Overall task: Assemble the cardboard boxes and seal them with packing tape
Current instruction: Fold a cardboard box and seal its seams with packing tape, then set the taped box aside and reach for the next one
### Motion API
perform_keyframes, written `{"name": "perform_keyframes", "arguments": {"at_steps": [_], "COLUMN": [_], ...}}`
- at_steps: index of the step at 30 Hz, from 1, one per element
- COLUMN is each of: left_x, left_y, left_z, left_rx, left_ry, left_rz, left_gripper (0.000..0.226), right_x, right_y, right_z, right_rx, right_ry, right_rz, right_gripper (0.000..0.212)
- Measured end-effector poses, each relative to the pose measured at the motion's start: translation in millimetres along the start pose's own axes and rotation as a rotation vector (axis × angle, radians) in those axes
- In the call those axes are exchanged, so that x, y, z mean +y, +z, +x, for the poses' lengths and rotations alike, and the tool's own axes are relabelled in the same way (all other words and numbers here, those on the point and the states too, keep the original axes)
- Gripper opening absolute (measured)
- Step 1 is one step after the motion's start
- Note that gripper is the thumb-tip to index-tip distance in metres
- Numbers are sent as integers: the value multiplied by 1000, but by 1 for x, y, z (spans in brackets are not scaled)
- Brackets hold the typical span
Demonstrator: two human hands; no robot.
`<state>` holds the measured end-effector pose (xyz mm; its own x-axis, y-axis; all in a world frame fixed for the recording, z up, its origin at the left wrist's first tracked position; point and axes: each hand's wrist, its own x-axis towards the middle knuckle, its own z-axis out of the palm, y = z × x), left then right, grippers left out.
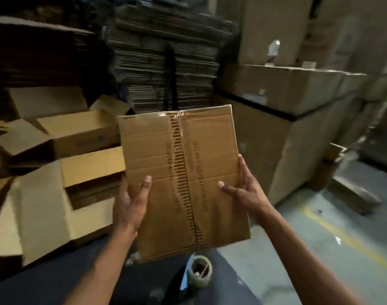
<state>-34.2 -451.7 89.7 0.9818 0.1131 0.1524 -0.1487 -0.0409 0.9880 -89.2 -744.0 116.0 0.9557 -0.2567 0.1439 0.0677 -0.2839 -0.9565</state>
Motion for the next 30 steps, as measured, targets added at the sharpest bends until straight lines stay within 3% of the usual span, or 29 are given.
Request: {"name": "perform_keyframes", "arguments": {"at_steps": [3, 6, 11, 16, 21, 24, 26, 30], "left_x": [3, -5, -66, -197, -367, -500, -571, -677], "left_y": [96, 200, 390, 595, 738, 806, 836, 874], "left_z": [3, 1, 22, 50, 38, 40, 35, 25], "left_rx": [-144, -287, -422, -493, -550, -650, -706, -792], "left_ry": [-37, -105, -205, -411, -559, -655, -662, -662], "left_rz": [-48, -70, 35, 174, 411, 522, 592, 665], "left_gripper": [58, 42, 45, 44, 53, 63, 54, 56], "right_x": [24, 65, 172, 371, 583, 722, 800, 910], "right_y": [-72, -143, -293, -431, -477, -490, -492, -495], "right_z": [-4, 2, 52, 138, 152, 154, 162, 181], "right_rx": [216, 413, 539, 501, 609, 603, 535, 473], "right_ry": [-4, 14, 195, 518, 719, 898, 973, 970], "right_rz": [-126, -198, -333, -283, -100, -49, -42, -80], "right_gripper": [104, 97, 91, 84, 64, 81, 88, 50]}}
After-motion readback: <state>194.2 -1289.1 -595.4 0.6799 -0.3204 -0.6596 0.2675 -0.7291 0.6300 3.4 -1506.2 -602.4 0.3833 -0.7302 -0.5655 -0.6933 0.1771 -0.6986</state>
